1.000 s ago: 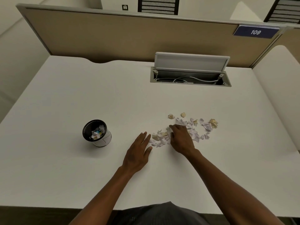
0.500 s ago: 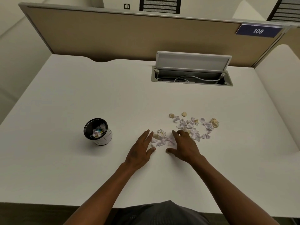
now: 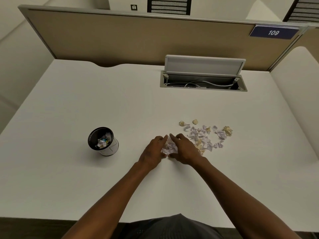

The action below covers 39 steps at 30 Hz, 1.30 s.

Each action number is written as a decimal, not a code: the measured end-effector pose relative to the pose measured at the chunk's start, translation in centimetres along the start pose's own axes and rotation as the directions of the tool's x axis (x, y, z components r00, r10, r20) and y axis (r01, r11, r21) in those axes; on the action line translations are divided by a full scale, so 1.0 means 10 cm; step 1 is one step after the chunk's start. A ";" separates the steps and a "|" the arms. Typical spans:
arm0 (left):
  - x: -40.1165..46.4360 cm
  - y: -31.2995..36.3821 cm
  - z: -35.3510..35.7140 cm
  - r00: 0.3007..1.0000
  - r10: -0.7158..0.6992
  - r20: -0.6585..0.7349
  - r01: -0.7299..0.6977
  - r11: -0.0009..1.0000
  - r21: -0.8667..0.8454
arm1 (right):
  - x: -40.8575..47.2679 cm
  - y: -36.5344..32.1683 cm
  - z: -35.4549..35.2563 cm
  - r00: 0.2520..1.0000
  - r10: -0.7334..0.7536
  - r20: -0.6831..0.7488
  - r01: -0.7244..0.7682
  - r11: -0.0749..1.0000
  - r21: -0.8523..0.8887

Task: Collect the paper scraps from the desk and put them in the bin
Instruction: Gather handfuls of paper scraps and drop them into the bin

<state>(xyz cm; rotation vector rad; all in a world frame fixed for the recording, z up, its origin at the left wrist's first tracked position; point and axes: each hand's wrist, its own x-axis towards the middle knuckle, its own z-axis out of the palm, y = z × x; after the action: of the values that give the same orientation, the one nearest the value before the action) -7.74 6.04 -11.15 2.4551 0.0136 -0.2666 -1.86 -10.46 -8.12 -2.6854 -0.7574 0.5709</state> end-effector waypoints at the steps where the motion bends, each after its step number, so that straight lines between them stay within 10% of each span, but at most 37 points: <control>1: 0.01 0.01 -0.01 1.000 0.006 0.008 -0.006 1.000 -0.015 | 0.02 -0.02 0.00 1.000 -0.007 -0.020 0.007 1.000 0.004; 19: -0.16 0.02 0.02 0.938 -0.285 -0.198 0.153 0.853 -0.500 | 0.03 -0.09 0.16 0.972 0.223 -0.073 -0.143 0.810 0.569; 39: -0.79 -0.17 -1.24 0.741 -0.386 -0.550 -0.054 0.781 -0.622 | 0.52 -1.31 -0.51 0.973 -0.227 -0.041 0.156 0.517 0.842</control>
<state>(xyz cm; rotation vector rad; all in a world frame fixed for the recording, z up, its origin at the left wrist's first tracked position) -13.28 15.46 -1.23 1.7656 0.5622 0.4849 -1.20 2.29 -0.17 -1.6439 -0.5640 0.7390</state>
